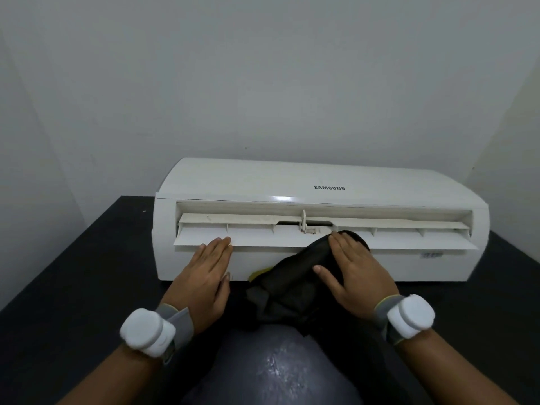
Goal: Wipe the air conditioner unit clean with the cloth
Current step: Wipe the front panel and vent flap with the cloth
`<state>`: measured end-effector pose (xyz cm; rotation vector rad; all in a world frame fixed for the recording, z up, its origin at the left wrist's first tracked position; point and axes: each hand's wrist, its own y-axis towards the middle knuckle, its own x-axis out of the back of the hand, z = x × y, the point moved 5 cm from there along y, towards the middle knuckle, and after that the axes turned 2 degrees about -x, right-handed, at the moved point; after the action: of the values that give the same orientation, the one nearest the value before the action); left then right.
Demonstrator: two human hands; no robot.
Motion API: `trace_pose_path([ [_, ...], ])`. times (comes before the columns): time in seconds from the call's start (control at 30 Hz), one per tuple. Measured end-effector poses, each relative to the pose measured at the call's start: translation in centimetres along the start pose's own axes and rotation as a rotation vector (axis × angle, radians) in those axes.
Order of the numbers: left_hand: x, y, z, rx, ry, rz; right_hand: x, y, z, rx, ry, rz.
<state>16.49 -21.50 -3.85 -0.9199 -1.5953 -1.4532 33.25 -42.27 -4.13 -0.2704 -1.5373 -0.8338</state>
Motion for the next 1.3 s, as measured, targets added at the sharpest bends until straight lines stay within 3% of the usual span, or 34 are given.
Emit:
trace_pose_path([
  [0.17, 0.1, 0.1, 0.0, -0.004, -0.021, -0.022, 0.1, -1.3, -3.2, -0.158, 0.038, -0.045],
  [0.43, -0.1, 0.0, 0.0, 0.009, -0.068, -0.041, 2.6, -0.1, -2.2, -0.034, 0.085, -0.437],
  [0.6, -0.1, -0.1, 0.2, 0.002, -0.06, -0.053, 3.5, 2.5, 2.0, -0.119, 0.45, -0.533],
  [0.8, -0.1, -0.2, 0.4, -0.017, -0.053, -0.051, 4.1, 5.6, 6.5, -0.133, 0.653, -0.686],
  [1.0, -0.2, -0.2, 0.4, -0.012, -0.048, -0.052, 3.9, 7.5, 9.1, -0.012, 0.281, -0.596],
  [1.2, -0.4, -0.2, 0.4, -0.013, -0.02, -0.035, 2.2, 8.7, 9.4, -0.075, -0.034, -0.275],
  [1.3, -0.3, -0.3, 0.4, -0.017, -0.024, -0.045, 1.8, 8.7, 10.6, 0.002, -0.174, -0.178],
])
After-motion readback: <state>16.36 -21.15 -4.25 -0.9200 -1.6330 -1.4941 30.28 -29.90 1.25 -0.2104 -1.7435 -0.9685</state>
